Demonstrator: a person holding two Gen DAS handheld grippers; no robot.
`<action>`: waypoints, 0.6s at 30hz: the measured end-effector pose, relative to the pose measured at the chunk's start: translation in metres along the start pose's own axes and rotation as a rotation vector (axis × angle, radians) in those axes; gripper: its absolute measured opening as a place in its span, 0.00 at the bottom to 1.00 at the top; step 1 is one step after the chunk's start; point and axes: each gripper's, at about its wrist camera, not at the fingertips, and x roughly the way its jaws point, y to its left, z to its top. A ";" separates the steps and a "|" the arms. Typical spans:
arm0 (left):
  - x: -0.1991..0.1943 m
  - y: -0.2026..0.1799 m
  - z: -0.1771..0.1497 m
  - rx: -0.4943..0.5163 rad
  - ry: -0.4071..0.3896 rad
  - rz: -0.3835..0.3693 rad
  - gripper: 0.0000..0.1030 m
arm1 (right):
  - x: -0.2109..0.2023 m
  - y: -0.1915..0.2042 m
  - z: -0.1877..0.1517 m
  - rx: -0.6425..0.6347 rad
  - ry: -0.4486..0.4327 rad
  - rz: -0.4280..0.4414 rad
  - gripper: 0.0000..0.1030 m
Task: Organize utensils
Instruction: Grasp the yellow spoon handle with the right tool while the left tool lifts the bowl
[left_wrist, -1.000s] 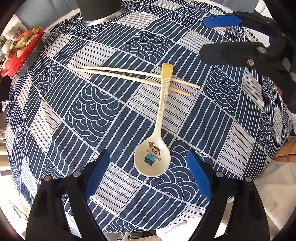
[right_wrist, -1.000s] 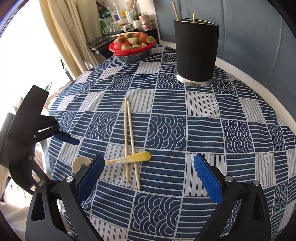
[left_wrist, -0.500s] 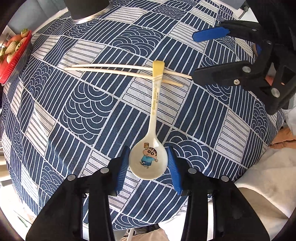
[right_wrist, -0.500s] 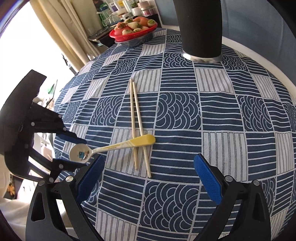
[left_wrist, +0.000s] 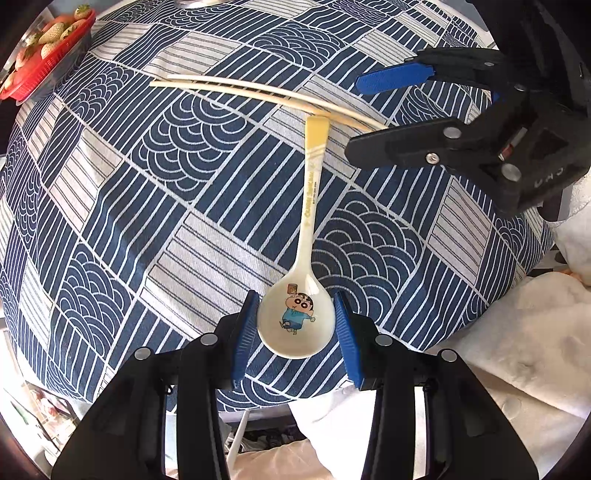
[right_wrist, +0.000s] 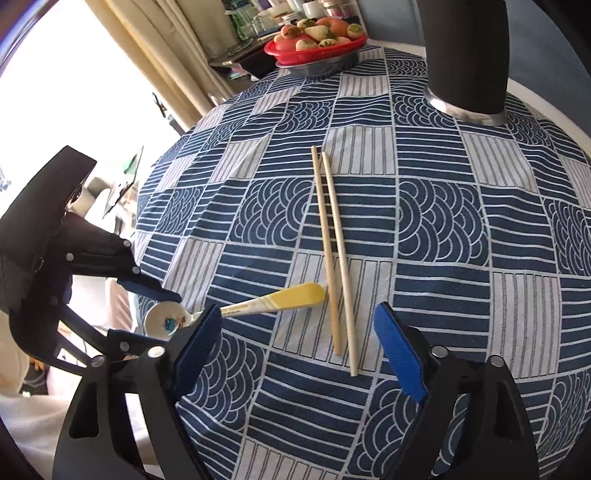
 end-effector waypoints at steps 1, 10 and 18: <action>0.000 0.002 -0.010 -0.007 0.003 -0.001 0.41 | 0.003 0.003 -0.001 -0.001 0.015 0.008 0.72; -0.019 0.006 -0.059 -0.071 -0.062 -0.043 0.41 | 0.013 0.025 -0.005 0.044 0.048 0.162 0.67; -0.036 0.009 -0.063 -0.088 -0.083 -0.060 0.41 | 0.027 0.020 -0.004 0.169 0.078 0.257 0.60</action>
